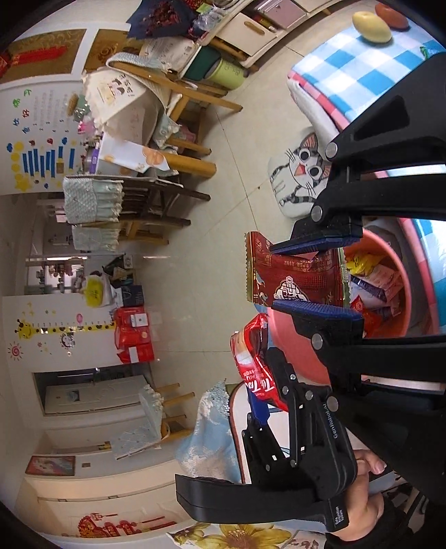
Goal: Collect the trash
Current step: 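Carry the Tele Tea packet with the left tool while the right tool carries the red wrapper to the bucket, then open the left tool over the bucket while the right tool releases the red wrapper, then move both open tools back over the table toward the remaining wrappers, then grasp the blue cartoon snack packet with the left tool while the right grasps the foil tray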
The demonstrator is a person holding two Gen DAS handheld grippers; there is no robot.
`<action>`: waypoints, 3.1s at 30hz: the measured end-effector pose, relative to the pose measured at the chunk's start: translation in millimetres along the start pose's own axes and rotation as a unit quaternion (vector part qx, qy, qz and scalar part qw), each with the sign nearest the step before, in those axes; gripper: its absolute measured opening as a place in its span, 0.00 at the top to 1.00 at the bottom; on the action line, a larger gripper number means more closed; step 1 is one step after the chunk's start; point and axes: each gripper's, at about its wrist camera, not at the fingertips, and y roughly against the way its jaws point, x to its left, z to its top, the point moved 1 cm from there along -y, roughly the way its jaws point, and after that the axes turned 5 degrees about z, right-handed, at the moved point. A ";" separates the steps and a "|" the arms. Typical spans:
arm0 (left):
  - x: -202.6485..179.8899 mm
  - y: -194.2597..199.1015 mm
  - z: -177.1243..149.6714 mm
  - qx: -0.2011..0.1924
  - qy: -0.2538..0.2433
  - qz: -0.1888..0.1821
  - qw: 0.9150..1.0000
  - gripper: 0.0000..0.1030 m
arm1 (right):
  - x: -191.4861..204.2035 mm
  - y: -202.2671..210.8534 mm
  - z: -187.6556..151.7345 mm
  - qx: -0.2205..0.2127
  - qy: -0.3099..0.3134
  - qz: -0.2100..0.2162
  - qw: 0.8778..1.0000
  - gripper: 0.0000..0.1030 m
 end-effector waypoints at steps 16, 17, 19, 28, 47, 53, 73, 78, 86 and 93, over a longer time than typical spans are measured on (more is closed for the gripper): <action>-0.2 -59.2 -29.2 0.062 -0.008 -0.010 0.998 0.51 | -10.6 -62.6 -15.6 0.050 -0.033 0.016 0.998 0.73; 0.2 -62.2 -29.8 0.065 -0.008 -0.010 0.998 0.49 | -10.9 -64.7 -16.6 0.053 -0.035 0.017 0.998 0.73; -0.7 -63.7 -30.3 0.061 -0.011 -0.007 0.998 0.48 | -11.7 -65.7 -18.1 0.054 -0.033 0.015 0.998 0.73; -15.9 -63.4 -24.9 0.054 -0.034 -0.005 0.998 0.23 | -25.1 -54.8 -24.2 0.044 -0.055 0.010 0.997 0.70; -88.0 -38.3 -12.9 0.045 -0.077 -0.038 0.995 0.17 | -105.3 54.6 -82.0 0.001 -0.110 -0.058 0.992 0.39; -148.8 -45.5 -17.8 0.062 -0.107 -0.083 0.989 0.13 | -145.2 104.9 -122.7 -0.006 -0.131 -0.096 0.987 0.32; -461.2 -83.4 -68.9 0.107 -0.273 -0.264 0.919 0.11 | -305.4 239.7 -317.8 0.074 -0.187 -0.222 0.954 0.09; -502.6 -90.2 -85.4 0.118 -0.313 -0.288 0.897 0.11 | -321.9 225.5 -331.6 0.103 -0.149 -0.183 0.966 0.09; -519.3 -105.6 -93.3 0.132 -0.345 -0.277 0.887 0.11 | -327.5 208.2 -325.2 0.105 -0.111 -0.146 0.977 0.09; -520.3 -112.2 -97.7 0.141 -0.358 -0.270 0.882 0.11 | -327.6 196.1 -329.4 0.142 -0.052 -0.124 0.981 0.09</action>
